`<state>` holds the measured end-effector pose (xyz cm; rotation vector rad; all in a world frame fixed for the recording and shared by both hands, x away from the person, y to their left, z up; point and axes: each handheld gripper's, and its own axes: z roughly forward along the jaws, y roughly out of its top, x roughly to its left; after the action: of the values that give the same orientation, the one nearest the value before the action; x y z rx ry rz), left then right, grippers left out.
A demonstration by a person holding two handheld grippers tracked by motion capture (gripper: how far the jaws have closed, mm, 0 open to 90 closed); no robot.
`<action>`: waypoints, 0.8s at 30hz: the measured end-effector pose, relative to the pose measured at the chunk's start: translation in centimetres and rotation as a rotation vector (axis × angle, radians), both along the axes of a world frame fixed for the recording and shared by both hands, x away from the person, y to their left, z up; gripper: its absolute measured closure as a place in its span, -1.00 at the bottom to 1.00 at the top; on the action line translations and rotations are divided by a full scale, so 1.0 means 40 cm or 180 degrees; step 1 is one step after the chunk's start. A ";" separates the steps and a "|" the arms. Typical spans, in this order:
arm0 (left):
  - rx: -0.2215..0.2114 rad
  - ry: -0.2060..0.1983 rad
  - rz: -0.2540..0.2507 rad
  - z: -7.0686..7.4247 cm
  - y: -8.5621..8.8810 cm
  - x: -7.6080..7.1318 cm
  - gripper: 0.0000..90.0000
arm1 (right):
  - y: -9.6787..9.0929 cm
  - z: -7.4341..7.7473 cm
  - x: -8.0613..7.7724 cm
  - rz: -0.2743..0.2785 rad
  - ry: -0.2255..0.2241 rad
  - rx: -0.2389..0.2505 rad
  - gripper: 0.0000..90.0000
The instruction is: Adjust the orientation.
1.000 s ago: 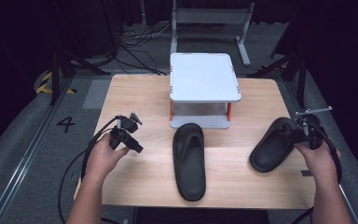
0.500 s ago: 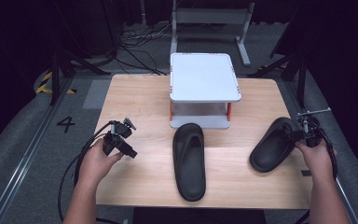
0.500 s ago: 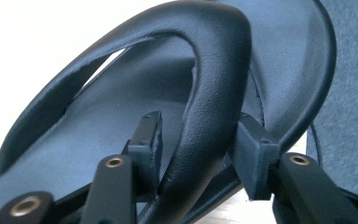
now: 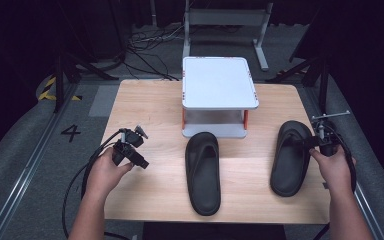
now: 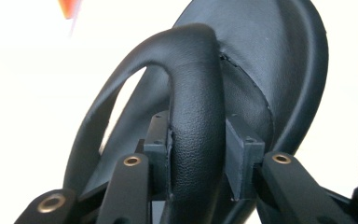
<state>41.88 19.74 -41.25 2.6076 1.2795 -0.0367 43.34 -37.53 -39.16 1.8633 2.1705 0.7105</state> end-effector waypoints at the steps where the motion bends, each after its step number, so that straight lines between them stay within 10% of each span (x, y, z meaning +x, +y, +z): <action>1: 0.0009 0.0007 -0.0007 0.000 -0.002 0.001 0.00 | 0.011 0.006 -0.004 0.0045 -0.0001 -0.0009 0.48; 13: 0.0037 0.0020 -0.0035 -0.002 -0.013 0.004 0.00 | 0.194 0.045 -0.044 0.0675 -0.0012 0.0065 0.48; 24: 0.0078 0.0046 -0.0072 -0.014 -0.020 0.002 0.00 | 0.342 -0.024 -0.029 0.1019 0.0269 0.0302 0.48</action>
<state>41.96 18.93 -41.81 2.6471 1.2631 -0.0442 42.16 -23.84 -40.11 1.6302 2.5657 0.8184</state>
